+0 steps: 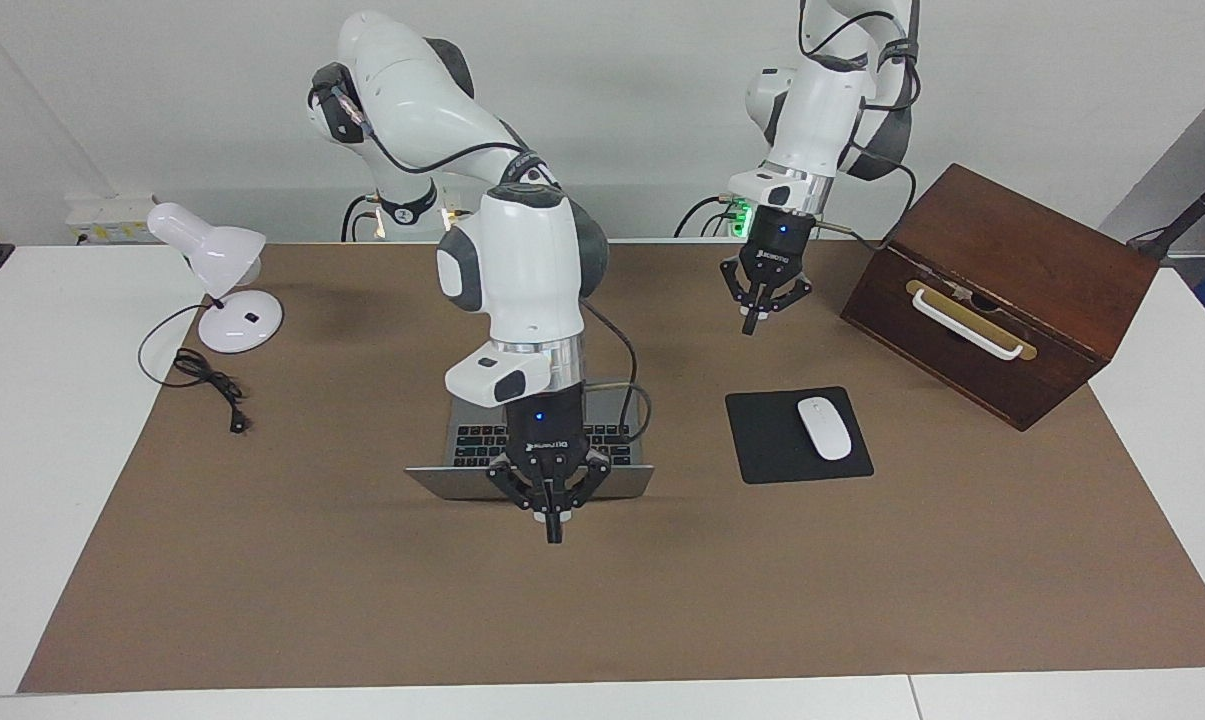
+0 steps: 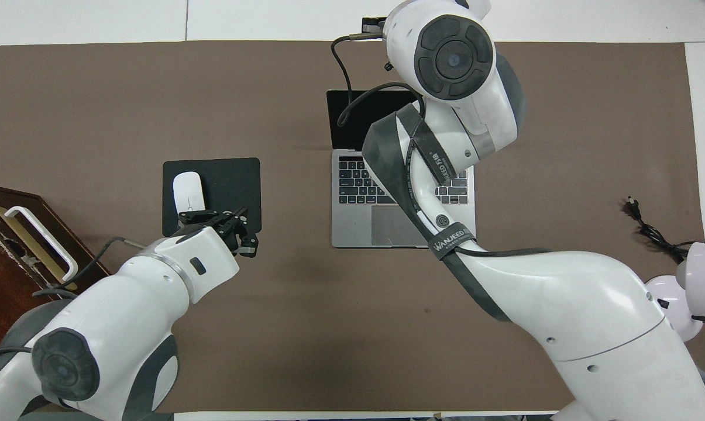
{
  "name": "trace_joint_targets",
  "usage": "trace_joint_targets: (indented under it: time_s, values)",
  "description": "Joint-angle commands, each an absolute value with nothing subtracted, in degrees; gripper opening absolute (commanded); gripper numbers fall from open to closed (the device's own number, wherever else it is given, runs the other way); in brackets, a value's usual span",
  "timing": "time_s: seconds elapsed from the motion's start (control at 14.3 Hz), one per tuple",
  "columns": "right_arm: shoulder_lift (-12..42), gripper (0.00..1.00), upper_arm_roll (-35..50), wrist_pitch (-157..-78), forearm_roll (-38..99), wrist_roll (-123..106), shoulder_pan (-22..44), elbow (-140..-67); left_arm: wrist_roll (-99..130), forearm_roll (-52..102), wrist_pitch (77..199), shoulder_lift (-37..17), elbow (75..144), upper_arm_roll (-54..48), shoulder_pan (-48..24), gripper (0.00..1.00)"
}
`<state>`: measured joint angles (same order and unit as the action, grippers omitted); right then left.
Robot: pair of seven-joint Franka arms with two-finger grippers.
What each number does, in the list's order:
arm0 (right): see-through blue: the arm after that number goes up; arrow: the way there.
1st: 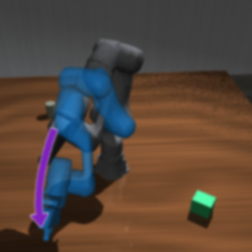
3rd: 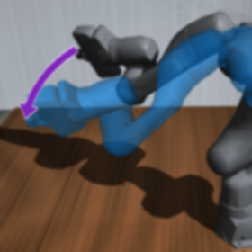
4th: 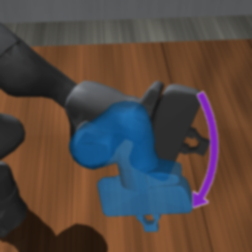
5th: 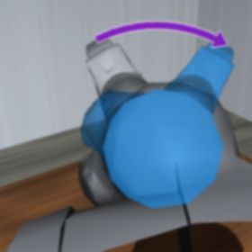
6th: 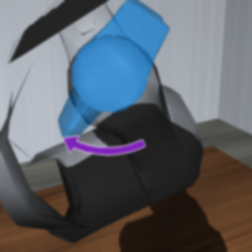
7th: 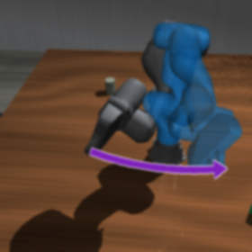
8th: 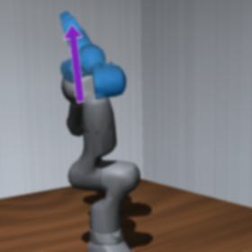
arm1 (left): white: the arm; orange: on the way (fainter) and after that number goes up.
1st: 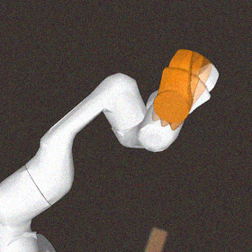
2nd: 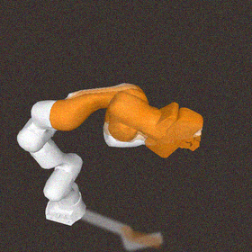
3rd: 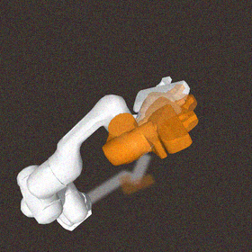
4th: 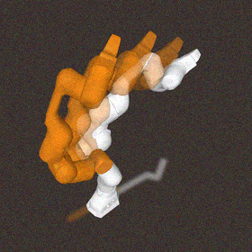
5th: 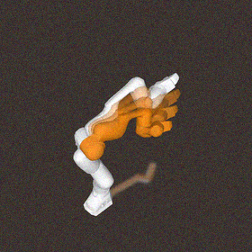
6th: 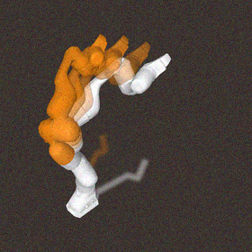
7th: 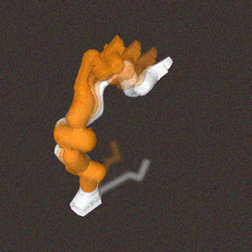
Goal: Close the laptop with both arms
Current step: 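Place the left gripper at the laptop's near edge while the right gripper hooks the lid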
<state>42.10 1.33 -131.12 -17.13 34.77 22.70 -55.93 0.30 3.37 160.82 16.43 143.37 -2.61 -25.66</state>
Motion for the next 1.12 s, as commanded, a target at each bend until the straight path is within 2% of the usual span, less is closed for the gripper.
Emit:
trace_joint_targets:
  time_s: [0.0,0.21,0.35,0.84,1.05]
  values:
    - [43.06,0.00,3.25,-130.08,-15.39,35.68,20.74,-54.49,0.88,3.87,169.69,12.41,145.98,-1.76,-29.43,0.00]
    - [43.24,0.00,3.34,-129.73,-13.20,35.51,19.78,-54.76,1.32,3.96,176.90,6.96,145.99,-1.76,-31.99,0.00]
    - [43.15,0.00,3.25,-126.76,-9.60,33.76,19.42,-54.76,1.32,3.95,181.04,3.71,145.99,-1.67,-33.92,0.00]
    - [43.15,0.00,3.25,-125.16,-8.35,32.26,19.25,-56.51,1.06,3.87,190.00,-5.43,144.23,-1.67,-36.30,0.00]
    - [43.15,0.00,3.25,-125.33,-8.26,32.34,18.99,-57.66,0.88,3.87,190.72,-7.46,143.01,-1.67,-37.70,0.00]
